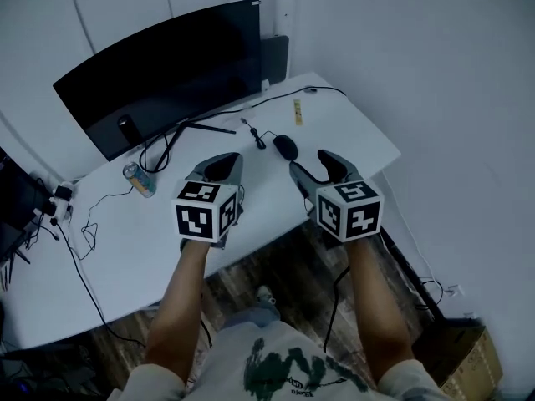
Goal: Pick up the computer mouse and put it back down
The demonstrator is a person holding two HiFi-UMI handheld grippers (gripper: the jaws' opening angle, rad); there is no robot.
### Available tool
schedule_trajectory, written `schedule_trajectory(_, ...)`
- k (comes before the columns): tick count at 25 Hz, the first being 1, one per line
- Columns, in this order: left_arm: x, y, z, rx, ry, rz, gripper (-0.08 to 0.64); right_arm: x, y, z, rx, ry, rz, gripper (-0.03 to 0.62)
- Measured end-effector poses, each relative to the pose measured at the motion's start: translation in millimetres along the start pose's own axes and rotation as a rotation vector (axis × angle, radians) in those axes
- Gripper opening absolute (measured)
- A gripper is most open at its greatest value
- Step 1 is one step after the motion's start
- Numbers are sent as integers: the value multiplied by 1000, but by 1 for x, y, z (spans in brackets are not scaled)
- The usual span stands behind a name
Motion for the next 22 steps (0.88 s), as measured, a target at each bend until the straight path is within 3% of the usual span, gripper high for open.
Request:
schedule_trajectory(15,7,-59,-94,24,51,-5,2,20,-116,10,1,54,-57,296)
schedule_trajectory(22,0,-79,-104,12,57,-24,2,24,-137,19,-16,72,-65,300)
Point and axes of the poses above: the fingertips, and each gripper's own axes: y backward along the fingers, z to its right, x out of its top, the point moved 4 cm from there along y, backward along the fingers, and after that the axes turned 9 degrees about -x, right-handed, at the moved point
